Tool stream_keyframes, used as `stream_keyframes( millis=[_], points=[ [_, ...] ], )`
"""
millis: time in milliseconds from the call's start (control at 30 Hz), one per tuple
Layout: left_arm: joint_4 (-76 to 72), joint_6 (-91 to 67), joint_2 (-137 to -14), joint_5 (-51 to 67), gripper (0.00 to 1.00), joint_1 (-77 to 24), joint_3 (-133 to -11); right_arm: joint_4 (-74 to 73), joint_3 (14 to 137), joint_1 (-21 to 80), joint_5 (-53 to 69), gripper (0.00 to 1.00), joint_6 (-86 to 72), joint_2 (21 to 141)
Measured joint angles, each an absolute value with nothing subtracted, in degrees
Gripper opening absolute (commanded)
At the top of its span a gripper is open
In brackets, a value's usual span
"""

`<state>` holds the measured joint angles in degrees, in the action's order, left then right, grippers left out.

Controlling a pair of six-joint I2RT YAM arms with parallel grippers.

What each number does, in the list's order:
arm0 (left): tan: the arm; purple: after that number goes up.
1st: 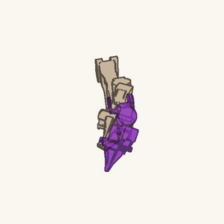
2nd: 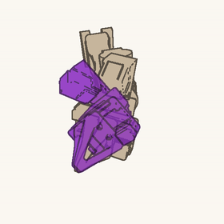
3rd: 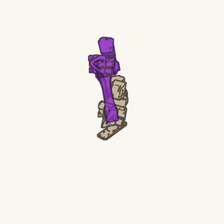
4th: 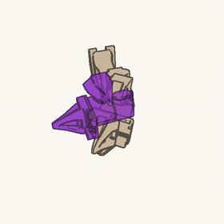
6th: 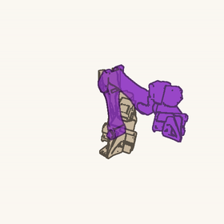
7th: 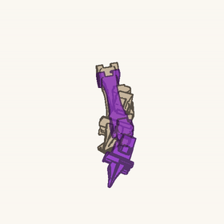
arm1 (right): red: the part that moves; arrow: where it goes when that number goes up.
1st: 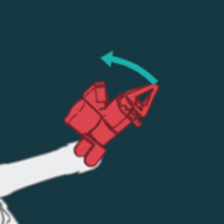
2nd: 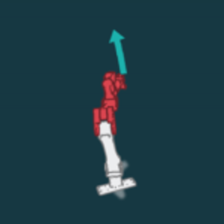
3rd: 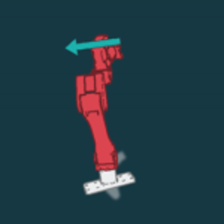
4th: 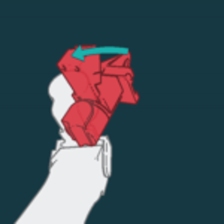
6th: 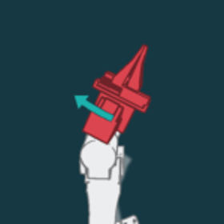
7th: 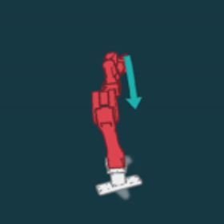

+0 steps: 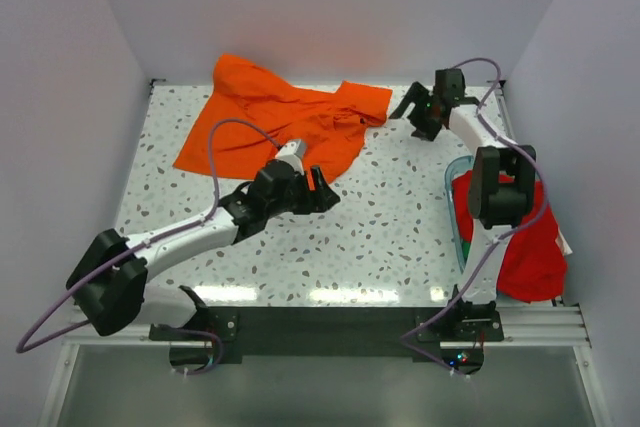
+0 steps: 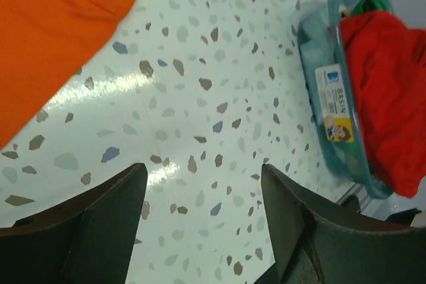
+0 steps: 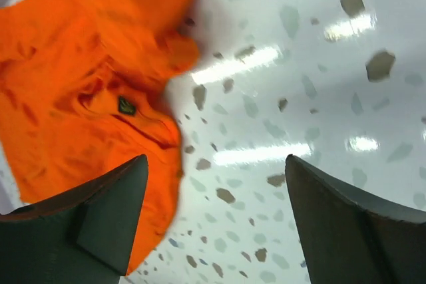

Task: Fold and stack the t-shirts
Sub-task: Flatten the tshirt out

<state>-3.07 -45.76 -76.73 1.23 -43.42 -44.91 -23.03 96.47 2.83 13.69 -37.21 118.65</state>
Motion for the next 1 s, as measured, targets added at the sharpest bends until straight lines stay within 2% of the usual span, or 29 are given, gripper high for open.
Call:
stream_keyframes(
  millis=[200, 300, 400, 500, 700, 1000],
  points=[
    [1.3, -47.4, -71.1, -7.0, 0.74, -39.3, -49.9, -24.1, 79.2, 8.7, 8.3, 0.88, -36.2, 106.8],
    [4.6, -48.2, -68.9, -9.7, 0.73, -30.7, -52.6, -22.7, 72.6, 16.5, 5.5, 0.87, -36.6, 99.2],
    [7.5, -48.5, -68.7, -11.8, 0.73, -20.9, -53.2, -20.3, 71.3, 26.0, 2.5, 0.84, -37.4, 97.7],
    [10.4, -48.4, -69.6, -12.7, 0.73, -12.1, -53.2, -19.6, 73.4, 34.1, -0.3, 0.82, -37.6, 101.4],
    [12.1, -47.4, -72.5, -11.5, 0.72, -0.3, -53.2, -22.3, 86.2, 42.3, -10.1, 0.81, -36.0, 116.1],
    [11.7, -46.0, -78.3, -9.1, 0.7, 3.0, -53.2, -26.8, 102.0, 52.6, -22.5, 0.78, -31.3, 128.4]
  ],
)
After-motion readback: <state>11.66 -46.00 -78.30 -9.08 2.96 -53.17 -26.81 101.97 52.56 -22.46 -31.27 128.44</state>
